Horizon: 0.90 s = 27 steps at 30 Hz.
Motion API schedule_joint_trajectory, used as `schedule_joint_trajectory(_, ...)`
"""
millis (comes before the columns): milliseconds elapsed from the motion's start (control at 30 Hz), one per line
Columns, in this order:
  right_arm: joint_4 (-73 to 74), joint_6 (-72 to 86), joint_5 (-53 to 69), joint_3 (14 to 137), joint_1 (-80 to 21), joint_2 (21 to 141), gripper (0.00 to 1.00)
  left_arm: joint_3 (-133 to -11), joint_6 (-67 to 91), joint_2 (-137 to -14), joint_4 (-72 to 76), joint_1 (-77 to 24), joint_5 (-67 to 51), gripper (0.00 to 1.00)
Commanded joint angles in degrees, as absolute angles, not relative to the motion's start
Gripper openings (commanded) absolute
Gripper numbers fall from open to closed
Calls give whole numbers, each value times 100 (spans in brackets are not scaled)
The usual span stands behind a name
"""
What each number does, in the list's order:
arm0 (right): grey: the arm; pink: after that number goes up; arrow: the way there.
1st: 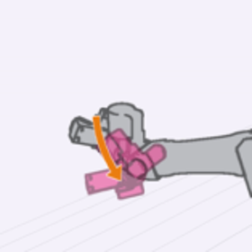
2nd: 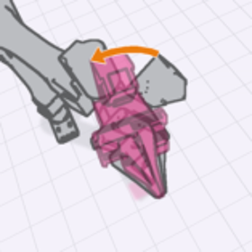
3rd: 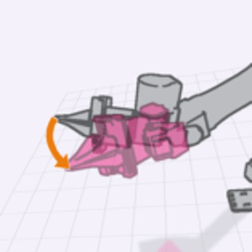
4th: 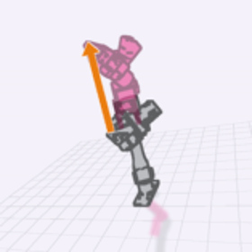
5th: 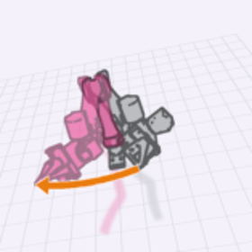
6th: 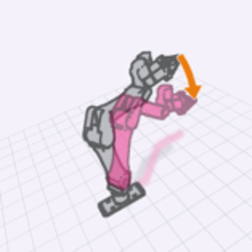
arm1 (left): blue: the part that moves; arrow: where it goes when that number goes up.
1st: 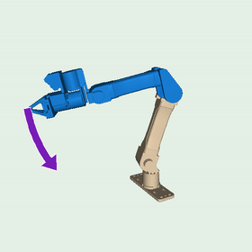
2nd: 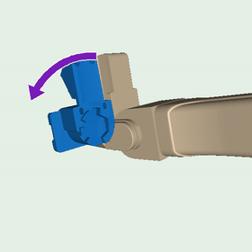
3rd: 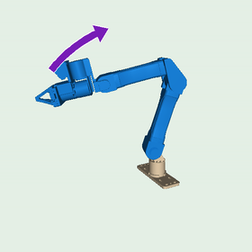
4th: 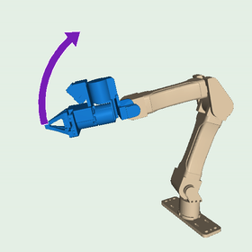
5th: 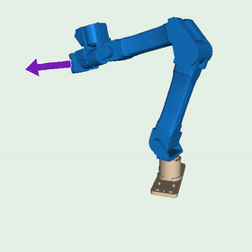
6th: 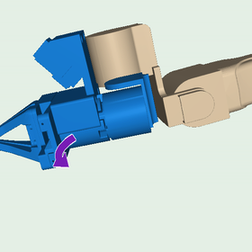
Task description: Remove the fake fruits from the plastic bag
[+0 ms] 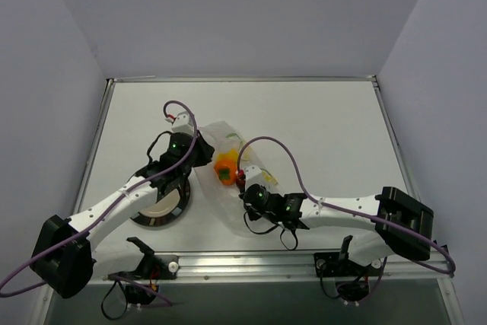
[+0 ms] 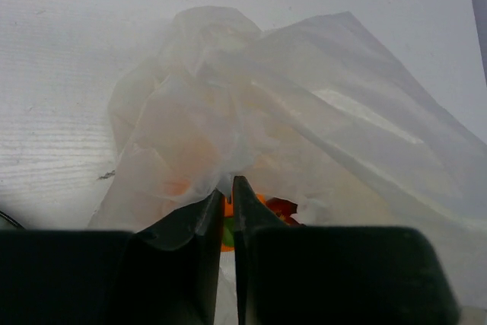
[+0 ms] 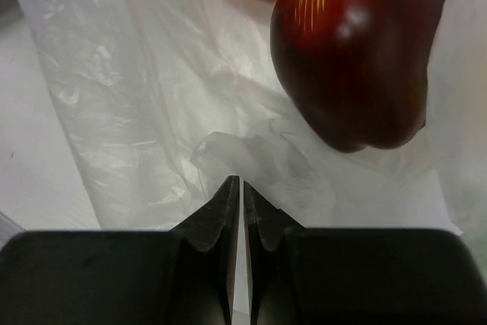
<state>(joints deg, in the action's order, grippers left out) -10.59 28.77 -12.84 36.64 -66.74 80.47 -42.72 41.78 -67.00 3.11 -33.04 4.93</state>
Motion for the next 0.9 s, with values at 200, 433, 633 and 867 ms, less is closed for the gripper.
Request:
schedule_joint_trajectory(200, -1644, 2874, -1654, 4051, -6540, 7928, 13, -4843, 3709, -5301, -1255, -3384, 0, 66)
schedule_joint_trajectory(433, -1004, 2787, -986, 4552, -6425, 7568, 52, -5211, 3358, -4097, -3365, -3419, 18, 70)
schedule_joint_trajectory(633, -634, 2725, -905, 4930, -6460, 6979, 75, -5238, 3498, -3788, -3885, -3437, -491, 35)
schedule_joint_trajectory(867, -615, 2961, -1106, 5141, -6460, 6618, 76, -4817, 3832, -3779, -3183, -4041, -573, 29)
